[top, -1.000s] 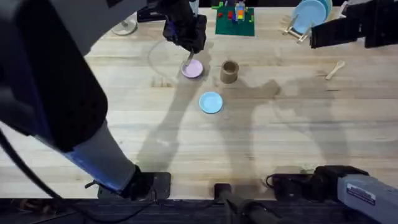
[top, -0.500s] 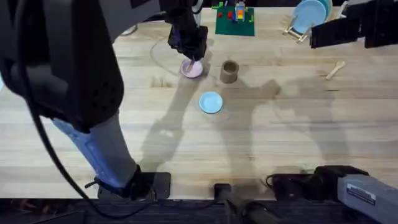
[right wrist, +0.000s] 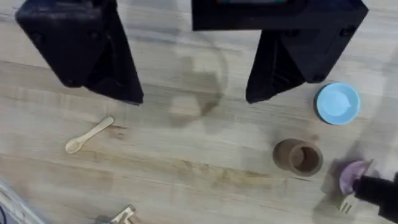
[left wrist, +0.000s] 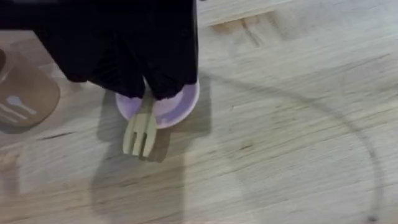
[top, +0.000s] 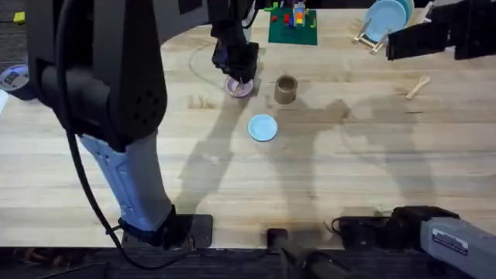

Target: Pick up a utensil and set it on the pink plate, then put the other utensil in the container.

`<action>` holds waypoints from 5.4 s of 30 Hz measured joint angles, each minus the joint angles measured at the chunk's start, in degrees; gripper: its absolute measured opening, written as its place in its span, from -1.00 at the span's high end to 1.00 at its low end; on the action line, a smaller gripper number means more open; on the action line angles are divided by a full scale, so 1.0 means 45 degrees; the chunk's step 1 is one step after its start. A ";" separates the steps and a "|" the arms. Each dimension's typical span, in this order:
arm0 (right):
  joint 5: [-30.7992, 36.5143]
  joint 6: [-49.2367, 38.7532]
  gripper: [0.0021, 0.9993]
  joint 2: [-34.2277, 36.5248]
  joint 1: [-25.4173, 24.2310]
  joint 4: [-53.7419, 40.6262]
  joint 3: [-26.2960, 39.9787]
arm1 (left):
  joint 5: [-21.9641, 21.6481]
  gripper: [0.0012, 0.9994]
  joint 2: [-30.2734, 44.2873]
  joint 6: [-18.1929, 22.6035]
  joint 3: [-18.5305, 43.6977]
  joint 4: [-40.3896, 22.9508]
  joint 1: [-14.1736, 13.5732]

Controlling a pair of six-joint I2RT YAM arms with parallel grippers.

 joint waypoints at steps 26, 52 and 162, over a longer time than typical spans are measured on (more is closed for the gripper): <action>0.0000 -0.0002 -0.99 0.0000 0.0000 0.0000 0.0000 | 0.0108 0.48 0.0047 -0.0042 0.0000 -0.0216 0.0308; 0.0000 -0.0002 -0.99 0.0000 0.0000 0.0000 0.0000 | 0.0140 -0.94 -0.5212 -0.0081 0.0000 -0.2770 0.0308; 0.2369 0.7117 -0.99 0.7431 -0.4974 0.5318 0.0049 | -0.0180 -0.95 -1.3740 0.2596 0.0063 -0.8291 0.0308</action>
